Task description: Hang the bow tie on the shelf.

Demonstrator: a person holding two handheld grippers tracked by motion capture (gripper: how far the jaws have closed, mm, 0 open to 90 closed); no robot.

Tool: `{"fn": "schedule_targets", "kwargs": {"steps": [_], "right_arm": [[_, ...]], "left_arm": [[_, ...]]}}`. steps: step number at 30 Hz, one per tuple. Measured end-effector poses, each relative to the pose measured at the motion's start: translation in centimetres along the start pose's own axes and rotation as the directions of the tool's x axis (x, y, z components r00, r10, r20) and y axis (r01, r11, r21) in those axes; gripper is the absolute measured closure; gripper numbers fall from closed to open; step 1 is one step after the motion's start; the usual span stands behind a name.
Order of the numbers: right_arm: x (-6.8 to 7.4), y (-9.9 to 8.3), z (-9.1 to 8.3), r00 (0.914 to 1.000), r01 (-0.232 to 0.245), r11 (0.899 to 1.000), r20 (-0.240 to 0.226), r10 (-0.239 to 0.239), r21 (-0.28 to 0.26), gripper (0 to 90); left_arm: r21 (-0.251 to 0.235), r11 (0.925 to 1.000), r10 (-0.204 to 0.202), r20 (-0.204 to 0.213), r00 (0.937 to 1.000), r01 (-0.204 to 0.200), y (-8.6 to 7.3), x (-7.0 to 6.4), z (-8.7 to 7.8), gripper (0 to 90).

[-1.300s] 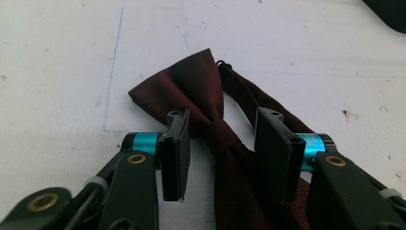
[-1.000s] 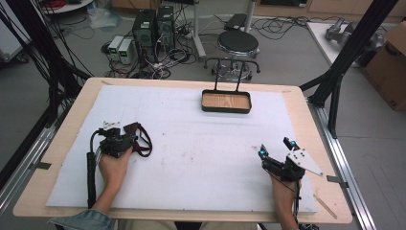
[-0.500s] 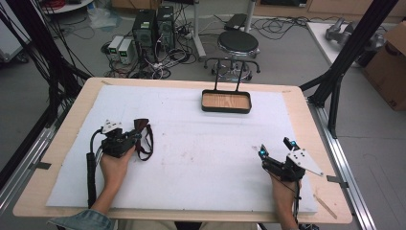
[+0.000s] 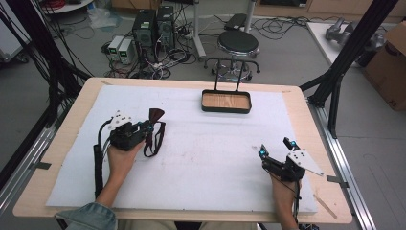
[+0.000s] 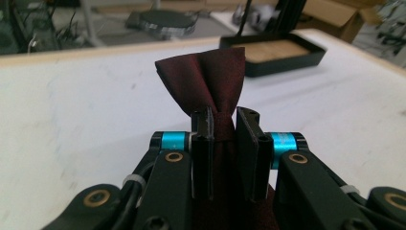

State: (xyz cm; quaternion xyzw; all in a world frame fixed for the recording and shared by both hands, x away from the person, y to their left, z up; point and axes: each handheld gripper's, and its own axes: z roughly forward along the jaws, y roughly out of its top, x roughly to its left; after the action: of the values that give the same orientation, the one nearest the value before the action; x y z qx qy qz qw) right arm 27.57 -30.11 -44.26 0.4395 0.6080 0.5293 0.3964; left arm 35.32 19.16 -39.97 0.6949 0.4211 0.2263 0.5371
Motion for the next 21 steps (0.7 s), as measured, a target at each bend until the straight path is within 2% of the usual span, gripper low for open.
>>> {"fn": "schedule_targets", "kwargs": {"steps": [4, 7, 12, 14, 16, 21], "right_arm": [[0.0, 0.0, 0.0, 1.0000, -0.008, 1.000, -0.004, 0.008, 0.002, 11.6], [-0.1, 0.0, 0.0, 0.9999, -0.010, 1.000, -0.005, 0.010, 0.002, 11.6], [-0.1, 0.0, 0.0, 0.9999, -0.012, 1.000, -0.004, 0.012, 0.003, 11.7], [-0.1, 0.0, 0.0, 0.9999, -0.013, 1.000, -0.006, 0.013, 0.003, 11.6], [-0.1, 0.0, 0.1, 0.9999, -0.010, 1.000, -0.007, 0.010, 0.001, 11.7], [-0.1, 0.0, 0.1, 0.9999, -0.011, 1.000, -0.011, 0.011, 0.002, 11.6]], "left_arm": [[-0.022, 0.9995, 0.024, 0.055, 0.9982, -0.023, 1.2, -0.5, 1.1, 76.7], [-0.029, 0.9985, 0.050, 0.107, 0.9930, -0.048, 2.1, -0.9, 2.2, 76.7], [-0.009, 0.9971, 0.076, 0.158, 0.9846, -0.075, 3.3, -1.5, 4.0, 76.7], [-0.007, 0.9961, 0.088, 0.166, 0.9821, -0.088, 3.8, -1.9, 4.7, 76.7], [-0.004, 0.9955, 0.093, 0.191, 0.9772, -0.095, 4.3, -2.2, 5.3, 76.7], [-0.005, 0.9885, 0.148, 0.227, 0.9624, -0.151, 5.4, -3.0, 6.5, 76.7]]}}
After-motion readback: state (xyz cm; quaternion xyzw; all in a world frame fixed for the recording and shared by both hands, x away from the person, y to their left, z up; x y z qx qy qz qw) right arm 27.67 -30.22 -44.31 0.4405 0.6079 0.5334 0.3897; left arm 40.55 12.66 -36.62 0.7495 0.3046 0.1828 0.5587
